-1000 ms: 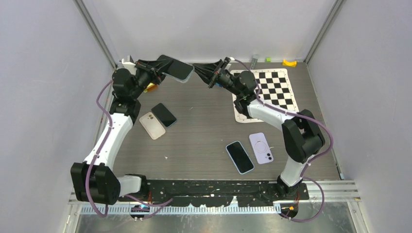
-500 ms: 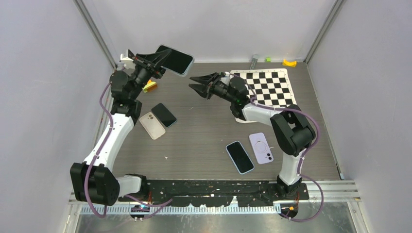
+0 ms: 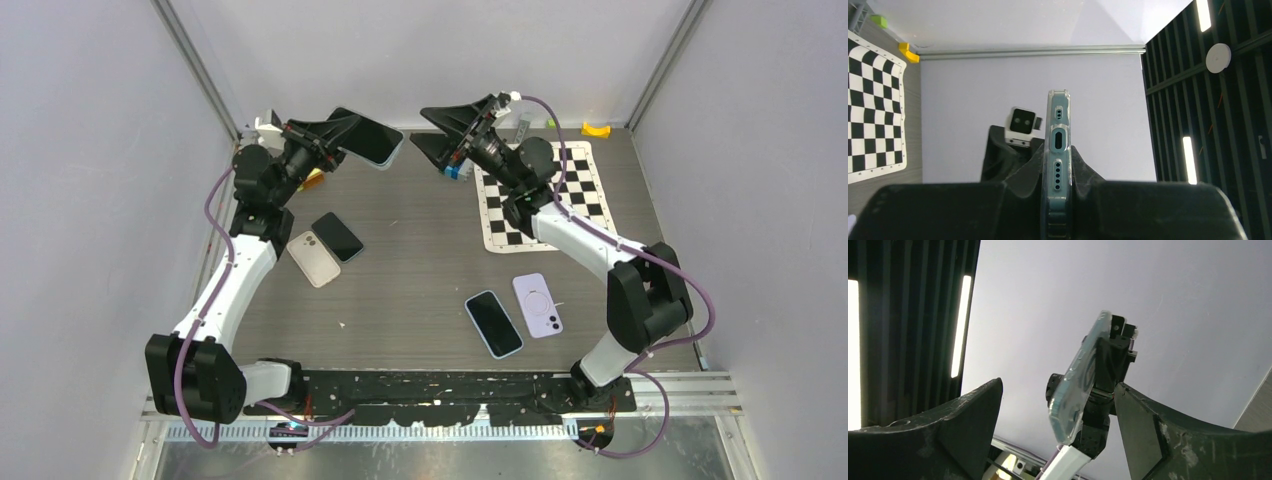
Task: Take the phone out of the phone case
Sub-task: Remove the phone case from the phone.
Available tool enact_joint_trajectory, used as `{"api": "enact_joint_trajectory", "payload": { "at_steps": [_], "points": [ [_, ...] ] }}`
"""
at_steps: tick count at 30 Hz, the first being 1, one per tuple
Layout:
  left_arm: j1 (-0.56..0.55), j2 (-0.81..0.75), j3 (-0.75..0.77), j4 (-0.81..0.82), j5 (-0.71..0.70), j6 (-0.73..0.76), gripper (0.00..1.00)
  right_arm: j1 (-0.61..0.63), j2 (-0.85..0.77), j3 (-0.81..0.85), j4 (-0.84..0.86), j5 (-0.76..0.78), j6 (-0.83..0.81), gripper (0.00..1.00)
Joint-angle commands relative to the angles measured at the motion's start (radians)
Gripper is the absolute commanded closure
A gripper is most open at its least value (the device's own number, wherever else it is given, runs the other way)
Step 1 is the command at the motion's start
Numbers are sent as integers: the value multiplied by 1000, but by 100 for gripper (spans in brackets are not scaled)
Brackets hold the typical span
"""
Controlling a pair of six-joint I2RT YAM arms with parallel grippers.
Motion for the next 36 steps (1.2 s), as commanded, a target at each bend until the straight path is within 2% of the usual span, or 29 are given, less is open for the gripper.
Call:
{"api": "enact_joint_trajectory", "payload": {
  "at_steps": [1,5,14,18,20,22,23,25,29,31,36],
  "points": [
    [0,-20,32,53,16,33,100,20,-34,67,-42,-31,-105,12],
    [1,-19,34,47,14,40,100,37,-21,94,-65,-58,-96,15],
    [0,-10,45,74,10,45,100,64,-8,124,-143,-81,-111,35],
    [0,-7,47,70,5,46,100,69,-5,121,-154,-82,-119,39],
    [0,-5,46,70,5,42,100,72,-5,119,-171,-82,-125,44],
    [-1,-5,48,70,5,30,100,73,-1,114,-189,-77,-119,55],
    [-1,-6,48,71,6,12,100,73,-1,109,-188,-68,-99,66],
    [-5,-8,49,89,9,-32,100,73,4,88,-152,-46,-49,79],
    [-15,-13,39,155,-4,-128,100,73,37,56,-73,-19,91,95],
    [-27,-14,25,204,-27,-170,100,73,69,46,-14,-15,179,99],
    [-46,-8,15,280,-67,-208,100,91,149,30,120,0,376,99]
  ]
}}
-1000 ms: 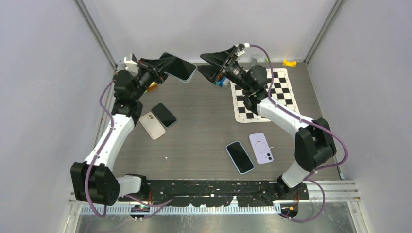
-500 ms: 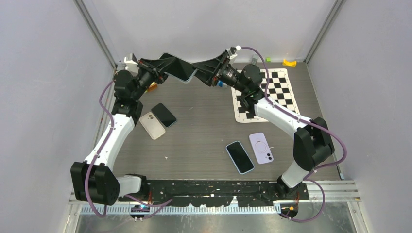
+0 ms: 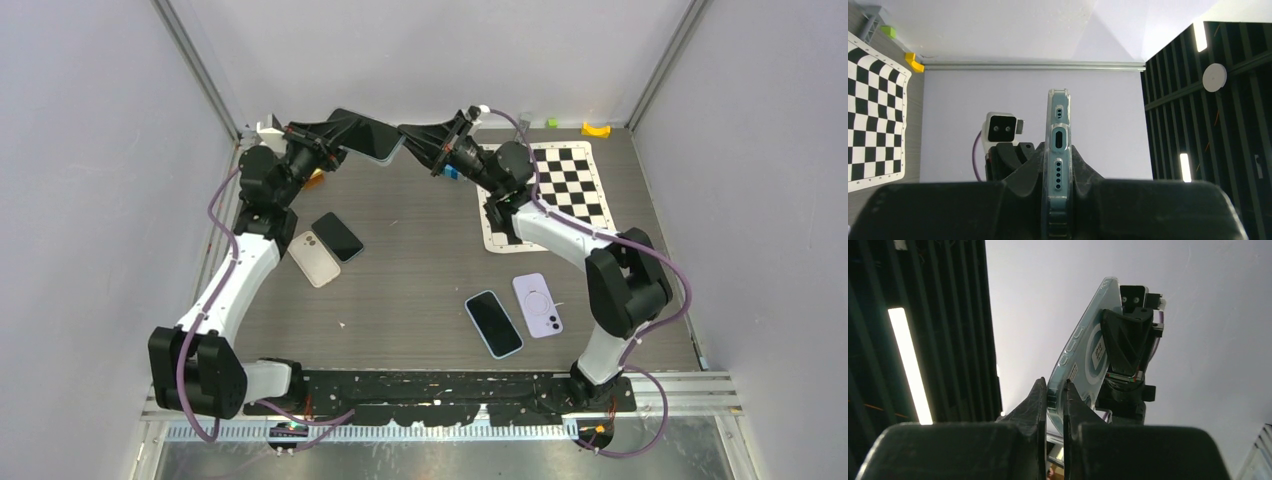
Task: Take the phone out of the phone case
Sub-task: Remove the phone case from the phone.
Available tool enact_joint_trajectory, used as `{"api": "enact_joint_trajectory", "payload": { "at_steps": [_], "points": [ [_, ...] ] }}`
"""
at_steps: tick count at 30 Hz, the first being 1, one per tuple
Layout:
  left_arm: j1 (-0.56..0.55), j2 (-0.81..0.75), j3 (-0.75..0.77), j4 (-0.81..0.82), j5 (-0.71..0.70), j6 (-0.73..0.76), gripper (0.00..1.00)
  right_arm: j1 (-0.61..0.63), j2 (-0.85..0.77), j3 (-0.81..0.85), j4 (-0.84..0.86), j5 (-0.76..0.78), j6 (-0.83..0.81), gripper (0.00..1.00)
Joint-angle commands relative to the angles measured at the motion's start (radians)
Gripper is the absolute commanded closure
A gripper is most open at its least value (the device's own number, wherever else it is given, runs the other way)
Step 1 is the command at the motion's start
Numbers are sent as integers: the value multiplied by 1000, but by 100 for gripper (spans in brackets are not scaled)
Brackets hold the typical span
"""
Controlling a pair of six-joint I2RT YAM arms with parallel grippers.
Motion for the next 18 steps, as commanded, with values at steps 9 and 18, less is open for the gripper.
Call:
{"api": "enact_joint_trajectory", "payload": {
  "at_steps": [9,18],
  "points": [
    [-47,1,1,393,-64,-245,100,66,162,-53,215,60,388,99],
    [-60,7,-13,437,-77,-249,100,95,215,-46,295,109,522,99]
  ]
}}
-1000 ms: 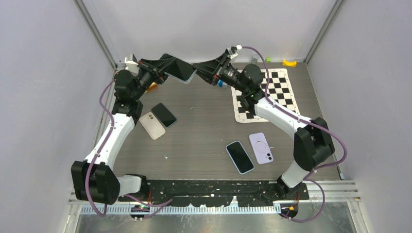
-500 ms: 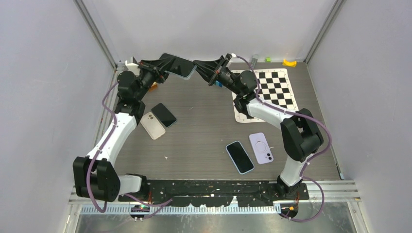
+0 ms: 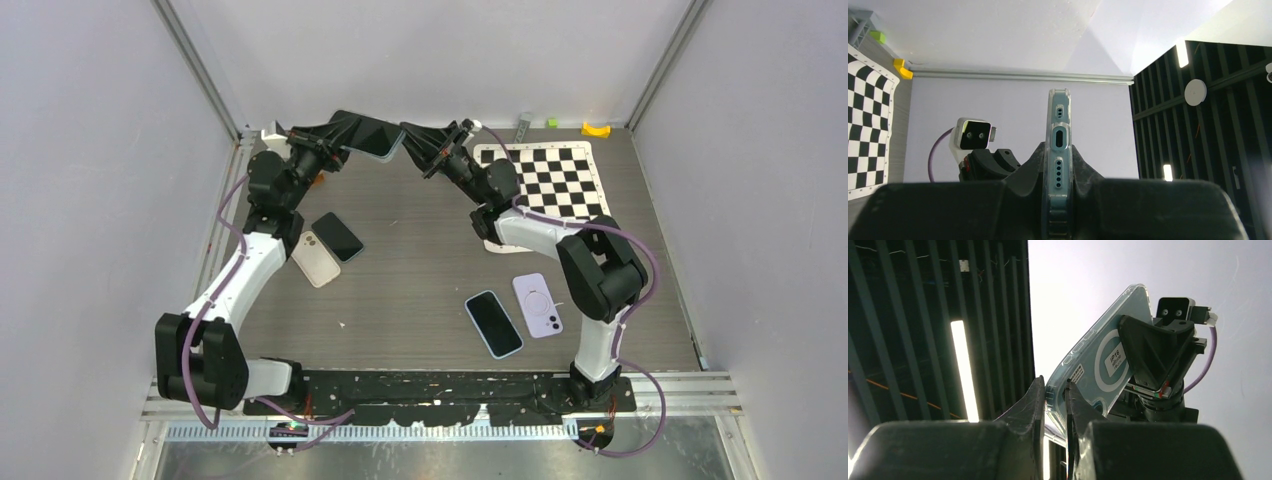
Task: Take the phone out of the phone case
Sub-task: Remove the phone case from the phone.
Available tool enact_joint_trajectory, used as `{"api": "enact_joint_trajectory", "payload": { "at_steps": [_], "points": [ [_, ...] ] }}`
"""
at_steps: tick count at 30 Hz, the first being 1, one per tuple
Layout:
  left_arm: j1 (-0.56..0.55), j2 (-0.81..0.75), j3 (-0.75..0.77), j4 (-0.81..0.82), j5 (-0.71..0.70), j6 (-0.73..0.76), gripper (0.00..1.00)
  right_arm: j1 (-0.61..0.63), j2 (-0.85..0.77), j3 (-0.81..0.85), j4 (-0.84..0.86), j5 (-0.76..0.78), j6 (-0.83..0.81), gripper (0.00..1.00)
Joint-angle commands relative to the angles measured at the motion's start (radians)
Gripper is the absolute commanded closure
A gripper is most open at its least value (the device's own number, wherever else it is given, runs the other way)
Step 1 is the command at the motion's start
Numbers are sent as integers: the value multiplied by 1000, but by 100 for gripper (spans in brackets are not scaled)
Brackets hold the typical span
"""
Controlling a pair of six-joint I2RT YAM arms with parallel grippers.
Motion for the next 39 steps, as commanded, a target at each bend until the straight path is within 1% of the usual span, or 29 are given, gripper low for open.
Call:
{"api": "enact_joint_trajectory", "payload": {
  "at_steps": [1,5,9,16,19,23,25,26,27,28,29,30,31,32,33,34,35,36,37,38,39],
  "points": [
    [-47,-40,41,332,-8,-182,100,63,59,-14,-23,-27,315,99],
    [-55,-35,45,360,-16,-183,100,73,70,5,-18,-20,357,99],
    [-60,-34,54,396,-23,-186,100,83,68,20,-69,-37,365,99],
    [-64,-2,87,525,-30,-199,100,96,88,-3,-98,-40,400,99],
    [-65,6,100,533,-19,-200,100,94,98,-6,-92,-38,395,99],
    [-66,4,83,520,-24,-199,100,78,91,26,-118,-81,302,99],
    [-66,-2,66,504,-30,-200,100,51,69,38,-165,-117,211,99],
    [-66,-6,58,490,-30,-200,100,43,60,42,-218,-128,137,99],
    [-66,-12,48,475,-32,-202,100,26,38,47,-249,-152,99,99],
    [-65,-18,37,460,-34,-201,100,19,26,52,-317,-163,8,98],
    [-65,-27,28,445,-36,-201,100,3,0,58,-407,-186,-38,95],
    [-65,-30,21,429,-36,-200,100,-4,-28,69,-455,-196,-148,91],
    [-65,-36,15,412,-36,-197,100,-16,-42,74,-561,-211,-253,81],
    [-64,-39,7,393,-34,-194,100,-22,-73,75,-605,-212,-291,74],
    [-64,-44,-2,374,-32,-189,100,-34,-89,71,-647,-207,-334,60],
    [-64,-49,-13,361,-34,-183,100,-40,-116,55,-641,-197,-334,54],
    [-62,-52,-26,350,-38,-179,100,-54,-127,46,-575,-192,-308,43],
    [-57,-57,-41,352,-42,-176,100,-71,-142,29,-526,-182,-283,39],
    [-46,-60,-55,352,-42,-176,100,-79,-149,22,-413,-176,-231,32],
    [-33,-67,-69,350,-43,-176,100,-94,-163,14,-361,-162,-209,29],
    [-18,-72,-87,348,-42,-176,100,-102,-168,13,-269,-155,-182,26]
  ]
}}
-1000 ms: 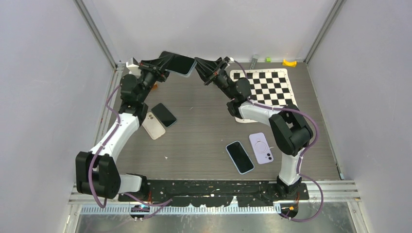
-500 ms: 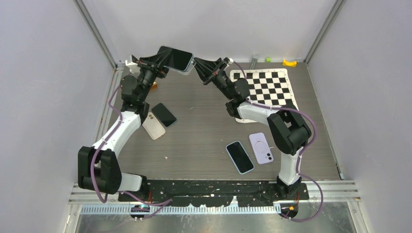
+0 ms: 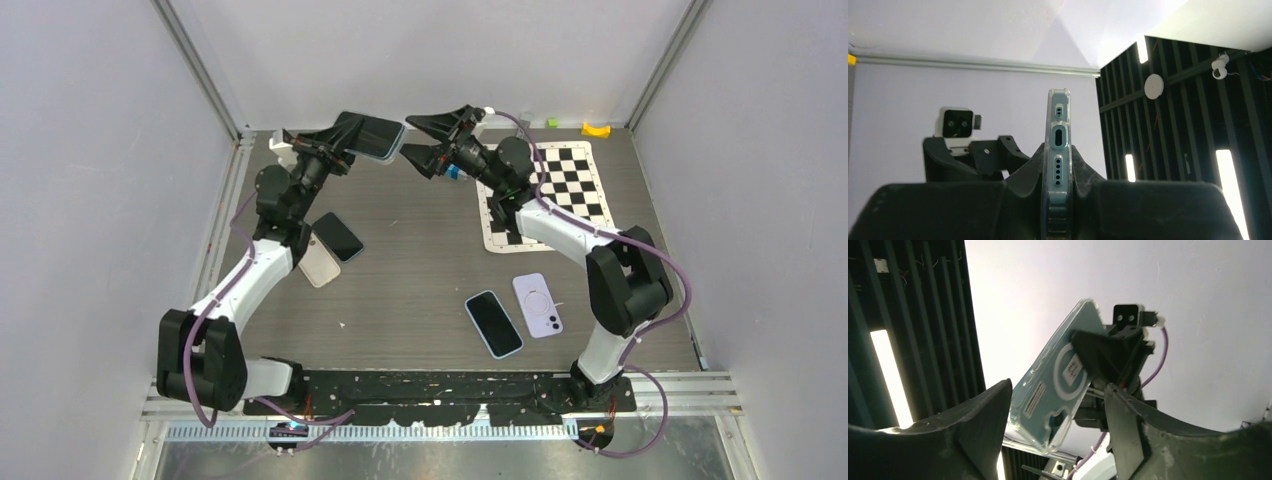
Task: Take the phone out of the phone case
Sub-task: Remove the phone case from the phone.
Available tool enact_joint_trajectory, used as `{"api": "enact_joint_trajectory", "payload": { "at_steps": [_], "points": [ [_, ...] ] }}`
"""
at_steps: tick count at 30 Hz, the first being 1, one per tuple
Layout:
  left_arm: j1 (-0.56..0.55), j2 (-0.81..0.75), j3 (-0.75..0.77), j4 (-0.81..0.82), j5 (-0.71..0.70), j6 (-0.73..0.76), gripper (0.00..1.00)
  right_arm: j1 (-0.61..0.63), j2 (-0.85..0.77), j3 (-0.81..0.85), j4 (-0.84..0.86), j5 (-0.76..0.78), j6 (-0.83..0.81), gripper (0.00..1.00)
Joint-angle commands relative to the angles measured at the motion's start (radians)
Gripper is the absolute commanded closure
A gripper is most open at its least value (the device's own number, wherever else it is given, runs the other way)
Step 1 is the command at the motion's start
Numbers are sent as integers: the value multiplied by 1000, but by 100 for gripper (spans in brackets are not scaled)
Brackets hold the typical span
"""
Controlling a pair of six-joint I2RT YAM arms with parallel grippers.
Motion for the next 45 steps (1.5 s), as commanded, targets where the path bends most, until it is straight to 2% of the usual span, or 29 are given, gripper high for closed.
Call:
{"api": "enact_joint_trajectory", "payload": {
  "at_steps": [1,3,6,8,9,10,11,14,24,31,34,39,42,45],
  "points": [
    [29,-93,-26,151,24,-53,100,-46,-54,-30,151,-13,28,25],
    [40,-101,-50,145,24,-58,100,-58,-90,-26,187,-19,-32,24],
    [43,-100,-77,153,18,-71,100,-61,-169,-24,96,-38,-175,25],
    [43,-99,-90,156,16,-78,100,-58,-217,-21,26,-48,-281,35],
    [43,-99,-94,156,15,-79,100,-56,-230,-17,-10,-54,-340,48],
    [43,-99,-98,155,14,-80,100,-51,-250,-2,-29,-70,-368,54],
    [42,-98,-100,154,14,-81,100,-46,-257,7,-70,-80,-418,64],
    [42,-94,-96,149,18,-85,100,-8,-270,56,-138,-121,-495,70],
    [42,-106,-96,131,15,-71,100,80,-220,151,-308,-143,-630,45],
    [41,-111,-84,125,18,-72,100,82,-148,166,-322,-109,-593,42],
    [41,-113,-73,127,24,-71,100,82,-146,168,-438,-69,-632,41],
    [41,-109,-69,150,44,-62,100,82,-140,182,-577,3,-682,34],
    [42,-95,-58,191,61,-60,100,83,-115,230,-784,52,-729,33],
    [42,-78,-31,237,80,-51,100,84,-95,270,-908,69,-754,33]
  ]
}}
